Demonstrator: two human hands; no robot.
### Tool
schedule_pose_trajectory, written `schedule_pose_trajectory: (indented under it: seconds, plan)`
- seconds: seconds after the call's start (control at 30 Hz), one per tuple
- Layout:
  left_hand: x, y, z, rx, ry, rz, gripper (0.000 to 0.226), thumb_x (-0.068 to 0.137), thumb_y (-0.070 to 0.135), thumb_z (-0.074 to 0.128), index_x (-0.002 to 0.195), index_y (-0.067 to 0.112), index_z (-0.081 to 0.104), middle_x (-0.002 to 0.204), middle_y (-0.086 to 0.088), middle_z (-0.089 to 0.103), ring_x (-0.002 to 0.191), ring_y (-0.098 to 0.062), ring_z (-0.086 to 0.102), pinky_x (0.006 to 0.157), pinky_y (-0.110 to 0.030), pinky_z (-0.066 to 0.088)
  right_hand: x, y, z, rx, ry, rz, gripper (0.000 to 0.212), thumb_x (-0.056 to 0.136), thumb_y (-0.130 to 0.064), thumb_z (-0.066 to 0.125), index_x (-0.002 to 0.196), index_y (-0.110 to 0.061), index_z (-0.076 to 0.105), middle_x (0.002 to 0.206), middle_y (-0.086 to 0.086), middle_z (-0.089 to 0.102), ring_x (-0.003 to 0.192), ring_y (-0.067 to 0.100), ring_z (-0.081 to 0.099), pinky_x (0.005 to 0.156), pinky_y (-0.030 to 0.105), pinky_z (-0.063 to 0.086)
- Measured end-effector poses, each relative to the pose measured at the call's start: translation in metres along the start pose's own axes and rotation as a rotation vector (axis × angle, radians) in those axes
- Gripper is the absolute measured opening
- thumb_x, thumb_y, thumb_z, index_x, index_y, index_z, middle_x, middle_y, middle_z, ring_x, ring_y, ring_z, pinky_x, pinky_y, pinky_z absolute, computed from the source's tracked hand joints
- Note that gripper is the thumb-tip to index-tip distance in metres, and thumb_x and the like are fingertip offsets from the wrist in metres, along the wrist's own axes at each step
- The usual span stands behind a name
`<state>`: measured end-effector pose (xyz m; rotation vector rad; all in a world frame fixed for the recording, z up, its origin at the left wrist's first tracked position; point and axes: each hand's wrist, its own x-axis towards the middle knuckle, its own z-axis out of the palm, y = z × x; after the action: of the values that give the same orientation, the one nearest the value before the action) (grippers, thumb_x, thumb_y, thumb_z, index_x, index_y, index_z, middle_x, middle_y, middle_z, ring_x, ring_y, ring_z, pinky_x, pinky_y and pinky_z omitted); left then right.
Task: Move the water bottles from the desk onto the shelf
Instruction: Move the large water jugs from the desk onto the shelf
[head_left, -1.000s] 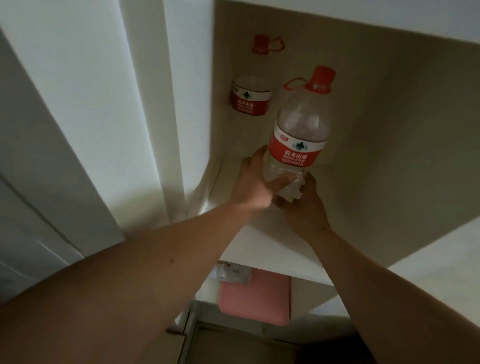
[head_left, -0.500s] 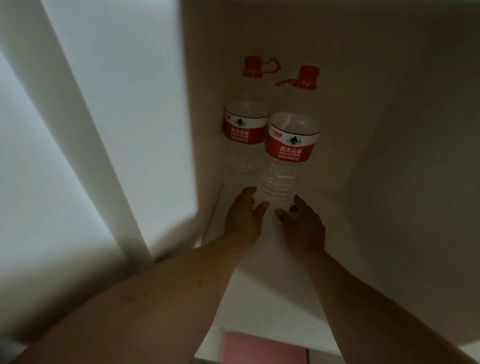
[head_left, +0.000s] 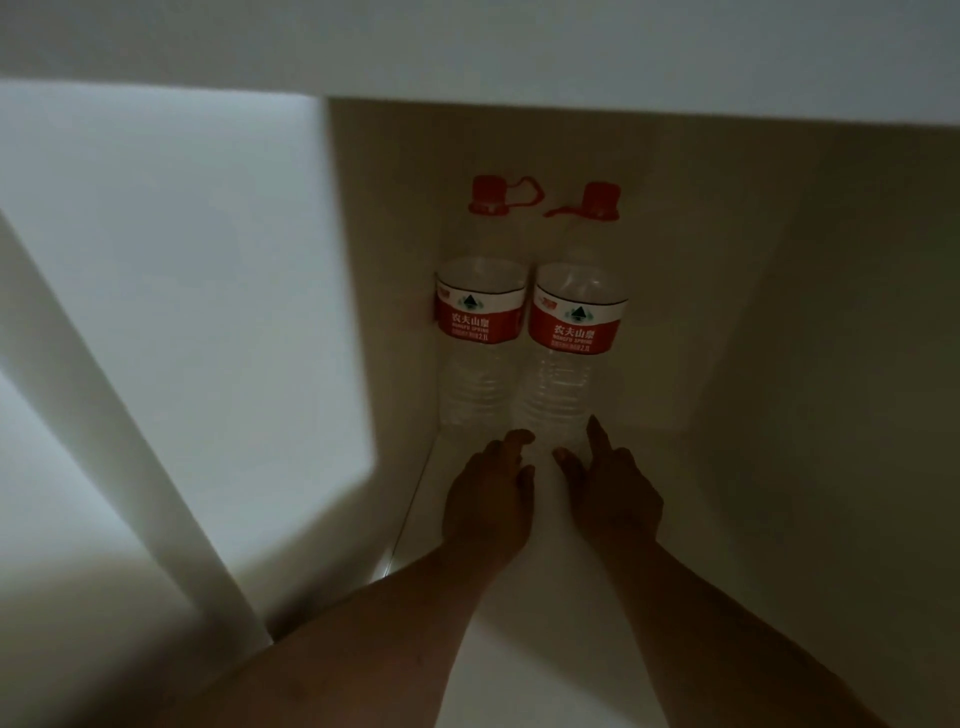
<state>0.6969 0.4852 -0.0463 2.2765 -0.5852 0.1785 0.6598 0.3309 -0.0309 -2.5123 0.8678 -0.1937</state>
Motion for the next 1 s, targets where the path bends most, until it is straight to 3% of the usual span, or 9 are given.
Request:
schedule_pose_trajectory:
  seconds: [0.17,0.3,0.4,0.6,0.73,0.9,1.0]
  plan:
    - [0.0,-0.002,0.0,-0.015,-0.008,0.007,0.048,0.107,0.03,0.053,0.153,0.039,0.045,0.133,0.007,0.064,0.121,-0.016,0.061,0.101,-0.041,0.054,0.001,0.001,0.006,-0.005,0.006,-0.01,0.078,0.102,-0.075,0.032,0.169,-0.045,0.003,0.14,0.009,0.053,0.119,0.029,0.064,0.09,0.041,0.052]
    - [0.0,-0.004,0.0,-0.068,-0.032,0.025,0.048,0.105,0.029,0.057,0.152,0.036,0.048,0.132,0.006,0.065,0.118,-0.016,0.063,0.1,-0.038,0.054,-0.004,0.004,0.002,0.143,-0.006,0.014,0.093,0.101,-0.068,0.051,0.171,-0.023,0.01,0.166,0.009,0.039,0.145,0.031,0.05,0.114,0.043,0.043]
    - [-0.003,-0.006,-0.004,-0.107,-0.067,0.021,0.047,0.1,0.027,0.066,0.145,0.031,0.055,0.124,0.002,0.068,0.108,-0.021,0.066,0.096,-0.038,0.055,-0.01,0.012,-0.004,0.146,-0.063,-0.01,0.094,0.099,-0.06,0.064,0.167,-0.012,0.021,0.169,0.012,0.035,0.15,0.033,0.044,0.122,0.042,0.038]
    - [-0.042,0.012,-0.013,-0.152,-0.156,-0.1,0.032,0.096,0.023,0.071,0.127,0.021,0.063,0.112,0.0,0.071,0.102,-0.027,0.068,0.093,-0.039,0.056,-0.069,0.024,-0.025,0.036,-0.135,-0.067,0.055,0.096,-0.047,0.073,0.135,-0.014,0.053,0.136,0.015,0.055,0.121,0.036,0.062,0.1,0.038,0.05]
    - [-0.114,0.043,-0.036,-0.262,-0.246,-0.136,0.011,0.099,0.022,0.068,0.106,0.018,0.061,0.09,0.002,0.066,0.086,-0.024,0.067,0.078,-0.038,0.054,-0.146,0.045,-0.041,0.024,-0.145,-0.086,0.035,0.096,-0.043,0.072,0.121,-0.021,0.062,0.123,0.008,0.062,0.111,0.031,0.064,0.093,0.035,0.05]
    - [-0.227,0.057,-0.072,-0.29,-0.246,-0.066,0.023,0.095,0.007,0.068,0.087,0.015,0.048,0.075,-0.004,0.052,0.066,-0.023,0.051,0.063,-0.042,0.047,-0.277,0.094,-0.069,0.061,-0.279,-0.088,0.011,0.094,-0.034,0.069,0.097,-0.024,0.066,0.104,0.0,0.065,0.094,0.024,0.066,0.082,0.038,0.057]
    - [-0.281,0.061,-0.071,-0.282,-0.432,-0.159,0.024,0.098,0.01,0.065,0.084,0.017,0.047,0.074,-0.002,0.051,0.064,-0.017,0.049,0.063,-0.037,0.044,-0.356,0.167,-0.089,0.074,-0.421,0.115,0.023,0.091,-0.033,0.076,0.087,-0.029,0.054,0.093,-0.006,0.064,0.085,0.016,0.063,0.073,0.034,0.053]
